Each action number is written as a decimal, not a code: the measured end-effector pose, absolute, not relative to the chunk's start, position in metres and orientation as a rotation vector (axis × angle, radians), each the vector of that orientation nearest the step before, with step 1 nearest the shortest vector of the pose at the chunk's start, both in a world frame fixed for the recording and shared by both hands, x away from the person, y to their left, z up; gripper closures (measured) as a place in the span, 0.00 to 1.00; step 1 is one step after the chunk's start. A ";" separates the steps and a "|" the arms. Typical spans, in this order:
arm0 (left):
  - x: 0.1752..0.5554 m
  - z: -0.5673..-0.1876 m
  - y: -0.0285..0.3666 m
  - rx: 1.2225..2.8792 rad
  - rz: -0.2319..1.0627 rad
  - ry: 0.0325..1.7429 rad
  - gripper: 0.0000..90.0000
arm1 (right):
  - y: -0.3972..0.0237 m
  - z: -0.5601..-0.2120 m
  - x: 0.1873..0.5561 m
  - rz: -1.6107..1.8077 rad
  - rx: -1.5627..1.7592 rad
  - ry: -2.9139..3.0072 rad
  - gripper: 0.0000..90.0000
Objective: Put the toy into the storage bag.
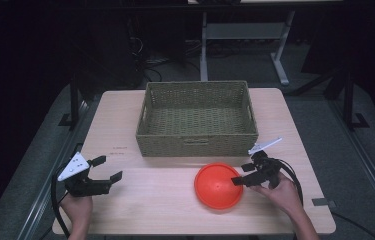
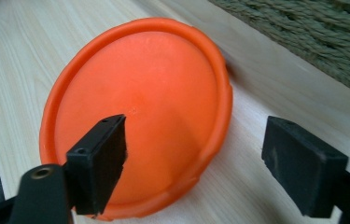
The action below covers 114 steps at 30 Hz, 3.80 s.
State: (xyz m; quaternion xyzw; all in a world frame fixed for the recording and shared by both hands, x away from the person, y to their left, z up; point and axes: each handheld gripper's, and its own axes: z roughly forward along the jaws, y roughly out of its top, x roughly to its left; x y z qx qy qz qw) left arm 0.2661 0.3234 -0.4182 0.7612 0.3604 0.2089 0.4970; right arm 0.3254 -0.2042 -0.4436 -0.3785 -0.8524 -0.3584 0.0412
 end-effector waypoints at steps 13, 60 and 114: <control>0.266 -0.418 0.322 1.850 0.505 0.867 0.14 | -0.196 -0.454 0.331 -1.013 -1.116 -2.630 0.50; 0.265 -0.417 0.318 1.884 0.529 0.848 0.14 | -0.191 -0.415 0.324 -1.104 -1.158 -2.537 0.91; 0.264 -0.416 0.318 1.874 0.534 0.850 0.14 | -0.204 -0.306 0.332 -1.294 -1.183 -2.578 0.91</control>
